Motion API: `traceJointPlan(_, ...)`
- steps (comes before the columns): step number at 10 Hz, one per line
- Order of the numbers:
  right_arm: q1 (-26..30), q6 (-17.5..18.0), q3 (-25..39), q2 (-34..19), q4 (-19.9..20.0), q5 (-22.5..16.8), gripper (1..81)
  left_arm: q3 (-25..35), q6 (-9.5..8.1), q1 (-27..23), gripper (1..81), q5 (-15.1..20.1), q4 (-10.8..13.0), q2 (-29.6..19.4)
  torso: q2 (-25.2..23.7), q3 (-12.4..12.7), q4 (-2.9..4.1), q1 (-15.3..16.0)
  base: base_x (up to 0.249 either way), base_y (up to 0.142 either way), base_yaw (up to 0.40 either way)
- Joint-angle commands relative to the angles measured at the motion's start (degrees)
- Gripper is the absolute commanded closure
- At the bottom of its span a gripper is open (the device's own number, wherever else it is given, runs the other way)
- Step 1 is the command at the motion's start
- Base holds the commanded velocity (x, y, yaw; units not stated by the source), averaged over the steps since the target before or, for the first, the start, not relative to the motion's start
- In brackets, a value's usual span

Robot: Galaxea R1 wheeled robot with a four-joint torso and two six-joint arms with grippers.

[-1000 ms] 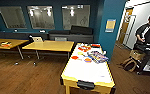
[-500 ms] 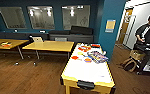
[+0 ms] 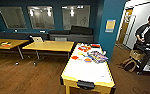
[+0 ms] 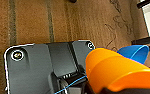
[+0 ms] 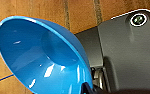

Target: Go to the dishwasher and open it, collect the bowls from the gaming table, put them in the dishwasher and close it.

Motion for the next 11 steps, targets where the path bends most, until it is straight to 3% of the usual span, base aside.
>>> traceJointPlan(1, 2.5, 0.3, 1.5, -1.2, -1.3, -2.4, 81.1, 4.4, 0.49, -2.8, 81.1, 0.5, 0.6, -4.9, 0.0, 0.0, 0.00, 0.0, 0.000, 0.000, 0.000)
traceJointPlan(7, 2.6, 0.3, 1.2, -1.3, -1.3, -2.4, 81.1, 5.0, 1.19, -2.5, 81.1, -1.1, 0.7, -5.3, 0.0, 0.0, 0.00, 0.0, 0.000, 0.000, 0.000)
traceJointPlan(11, 2.5, 0.3, 1.2, -1.3, -1.3, -2.4, 81.1, 5.0, 1.19, -2.5, 81.1, -1.0, 0.7, -5.1, 0.0, 0.0, 0.00, 0.0, 0.000, 0.000, -0.148)
